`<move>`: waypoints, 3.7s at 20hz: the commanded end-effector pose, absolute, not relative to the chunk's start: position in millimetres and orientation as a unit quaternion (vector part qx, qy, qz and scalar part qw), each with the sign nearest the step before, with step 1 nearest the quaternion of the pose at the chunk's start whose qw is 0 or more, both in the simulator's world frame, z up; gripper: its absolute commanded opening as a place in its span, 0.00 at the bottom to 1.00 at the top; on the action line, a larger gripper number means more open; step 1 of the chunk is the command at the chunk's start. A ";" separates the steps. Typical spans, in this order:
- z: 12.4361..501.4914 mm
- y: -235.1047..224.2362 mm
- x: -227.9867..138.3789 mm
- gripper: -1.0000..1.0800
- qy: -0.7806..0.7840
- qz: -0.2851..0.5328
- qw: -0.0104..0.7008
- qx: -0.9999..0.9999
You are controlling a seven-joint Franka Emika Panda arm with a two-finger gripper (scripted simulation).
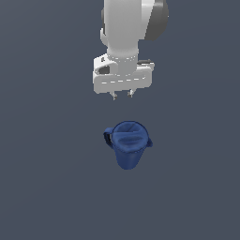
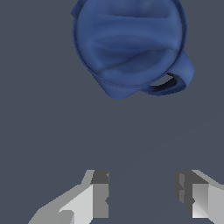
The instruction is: Pick up the object and move it to a goal position.
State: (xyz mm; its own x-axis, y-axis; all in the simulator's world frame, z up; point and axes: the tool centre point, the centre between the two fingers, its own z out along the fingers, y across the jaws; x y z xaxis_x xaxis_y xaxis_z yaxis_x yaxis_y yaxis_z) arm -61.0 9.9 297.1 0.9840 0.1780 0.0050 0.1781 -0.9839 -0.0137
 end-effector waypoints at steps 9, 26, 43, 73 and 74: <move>282.9 0.4 -39.5 0.62 -0.176 -0.020 0.037 -0.984; 257.1 -22.6 -4.1 0.62 -0.313 -0.067 0.073 -0.944; 230.0 -53.1 27.0 0.62 -0.432 -0.126 0.083 -0.889; 191.4 -57.4 41.4 0.00 -0.469 -0.148 0.080 -0.867; 191.4 -57.4 41.4 0.00 -0.469 -0.148 0.080 -0.867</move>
State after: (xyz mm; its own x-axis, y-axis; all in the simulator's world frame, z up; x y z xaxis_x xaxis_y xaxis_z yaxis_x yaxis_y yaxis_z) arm 41.3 -57.7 192.0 0.5160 0.7902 0.3306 0.8373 -0.5468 0.0000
